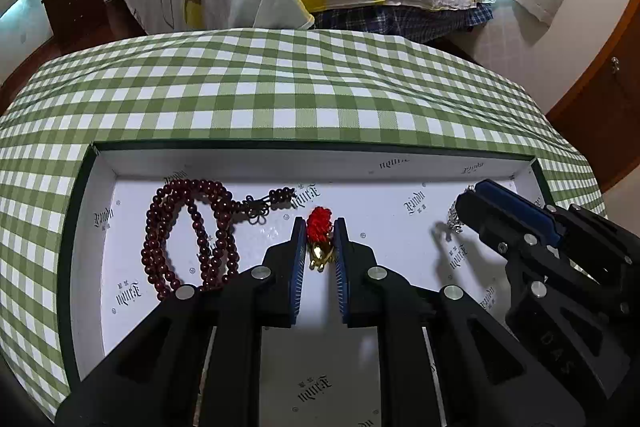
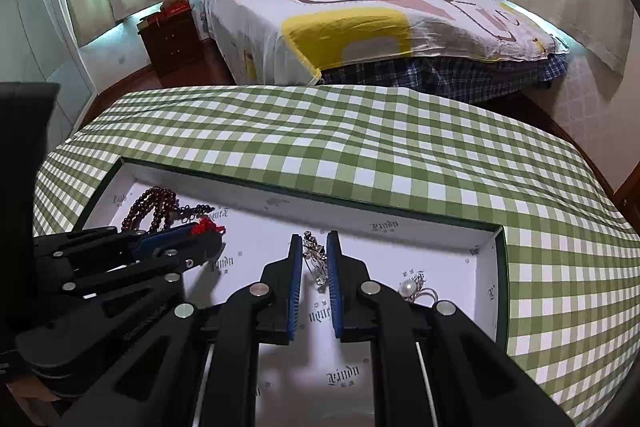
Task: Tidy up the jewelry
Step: 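Open both tools to drop the two brooches into the box, then move both open tools back to the loose jewelry on the table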
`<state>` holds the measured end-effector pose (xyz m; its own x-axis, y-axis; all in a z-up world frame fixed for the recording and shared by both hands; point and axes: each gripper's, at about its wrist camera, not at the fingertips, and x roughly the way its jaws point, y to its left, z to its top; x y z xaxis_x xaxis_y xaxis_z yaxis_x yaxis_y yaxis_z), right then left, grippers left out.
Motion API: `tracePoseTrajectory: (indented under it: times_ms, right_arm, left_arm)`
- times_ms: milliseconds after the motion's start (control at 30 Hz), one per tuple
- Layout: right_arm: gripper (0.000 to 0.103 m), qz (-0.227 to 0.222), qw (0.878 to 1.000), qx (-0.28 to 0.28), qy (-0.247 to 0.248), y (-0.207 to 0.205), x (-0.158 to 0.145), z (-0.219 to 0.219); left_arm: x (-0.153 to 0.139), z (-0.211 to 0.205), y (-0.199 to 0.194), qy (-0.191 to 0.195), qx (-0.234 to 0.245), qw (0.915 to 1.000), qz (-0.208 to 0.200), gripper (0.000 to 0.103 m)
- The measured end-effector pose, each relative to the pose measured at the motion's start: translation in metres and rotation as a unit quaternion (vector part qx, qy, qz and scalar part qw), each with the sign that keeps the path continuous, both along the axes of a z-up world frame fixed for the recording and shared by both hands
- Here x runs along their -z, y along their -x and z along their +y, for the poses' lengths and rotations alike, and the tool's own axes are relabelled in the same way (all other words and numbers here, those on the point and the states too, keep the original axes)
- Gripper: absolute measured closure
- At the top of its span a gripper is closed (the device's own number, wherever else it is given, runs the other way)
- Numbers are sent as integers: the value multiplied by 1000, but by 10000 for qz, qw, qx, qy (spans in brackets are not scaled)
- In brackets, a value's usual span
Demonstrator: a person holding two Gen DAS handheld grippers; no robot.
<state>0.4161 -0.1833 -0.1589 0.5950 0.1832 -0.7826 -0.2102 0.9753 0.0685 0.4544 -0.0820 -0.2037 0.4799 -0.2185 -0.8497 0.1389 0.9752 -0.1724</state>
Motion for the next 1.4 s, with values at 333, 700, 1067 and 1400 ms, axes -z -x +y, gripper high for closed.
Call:
tracePoseTrajectory:
  times_ms: [333, 700, 1067, 1400]
  right_arm:
    - [75, -47, 9999, -17, 91, 11, 1, -2]
    - [69, -257, 9996, 38, 74, 24, -5, -6]
    - [69, -973, 9949, 180, 171, 73, -44, -14]
    - [69, -1126, 9929, 390, 59, 140, -48, -26]
  left_arm:
    - [-2, 1, 3, -31, -45, 10000, -48, 58]
    - [-11, 4, 10, -35, -61, 9996, -281, 46]
    - [-64, 21, 65, -16, -52, 9918, -1277, 45]
    - [-84, 48, 135, -19, -261, 9857, -1667, 45]
